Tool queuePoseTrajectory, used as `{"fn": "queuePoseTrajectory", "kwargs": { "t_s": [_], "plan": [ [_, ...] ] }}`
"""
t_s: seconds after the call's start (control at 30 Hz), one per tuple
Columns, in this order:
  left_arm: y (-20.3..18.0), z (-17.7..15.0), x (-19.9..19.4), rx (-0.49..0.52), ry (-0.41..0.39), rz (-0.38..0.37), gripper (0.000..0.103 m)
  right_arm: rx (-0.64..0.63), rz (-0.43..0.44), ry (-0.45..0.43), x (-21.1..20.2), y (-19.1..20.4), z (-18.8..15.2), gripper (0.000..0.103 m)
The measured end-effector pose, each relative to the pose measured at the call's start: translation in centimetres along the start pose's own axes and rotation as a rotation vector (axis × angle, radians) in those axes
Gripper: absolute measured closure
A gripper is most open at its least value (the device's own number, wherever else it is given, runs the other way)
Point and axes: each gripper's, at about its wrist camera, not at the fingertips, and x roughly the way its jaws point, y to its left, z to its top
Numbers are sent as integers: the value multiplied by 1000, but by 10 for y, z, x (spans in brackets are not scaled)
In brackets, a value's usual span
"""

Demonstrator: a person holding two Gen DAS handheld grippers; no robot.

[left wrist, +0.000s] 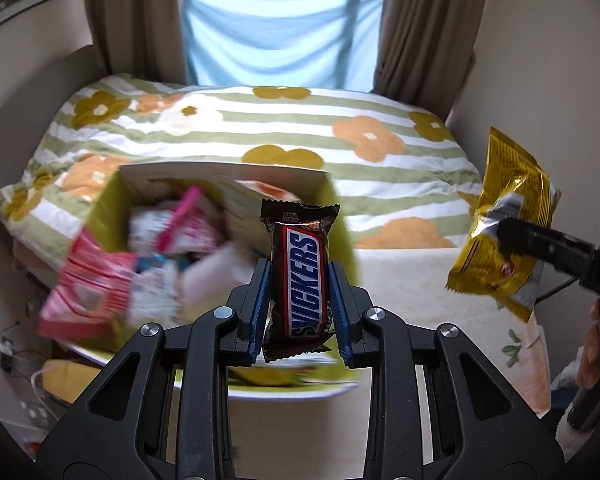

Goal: Organize snacks
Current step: 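Carry the Snickers and gold bag over the box and open both tools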

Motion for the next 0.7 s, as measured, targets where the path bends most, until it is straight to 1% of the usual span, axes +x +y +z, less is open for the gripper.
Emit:
{"fn": "queuePoseTrajectory", "kwargs": {
  "t_s": [0.17,0.33,0.53,0.6,0.63,0.7],
  "plan": [
    [57,16,10,17,27,15,78,-22,17,15,36,47,7,54],
    [102,22,33,21,75,-8,78,-28,-4,38,75,81,7,54],
    [130,26,64,39,146,-45,78,0,-37,90,106,98,-1,54],
    [135,26,71,48,162,-47,78,4,-50,108,113,101,-4,54],
    [138,28,76,53,180,-55,78,7,-57,118,117,103,-5,54],
    [139,30,80,52,193,-78,77,13,-64,133,122,104,-5,54]
  ]
}}
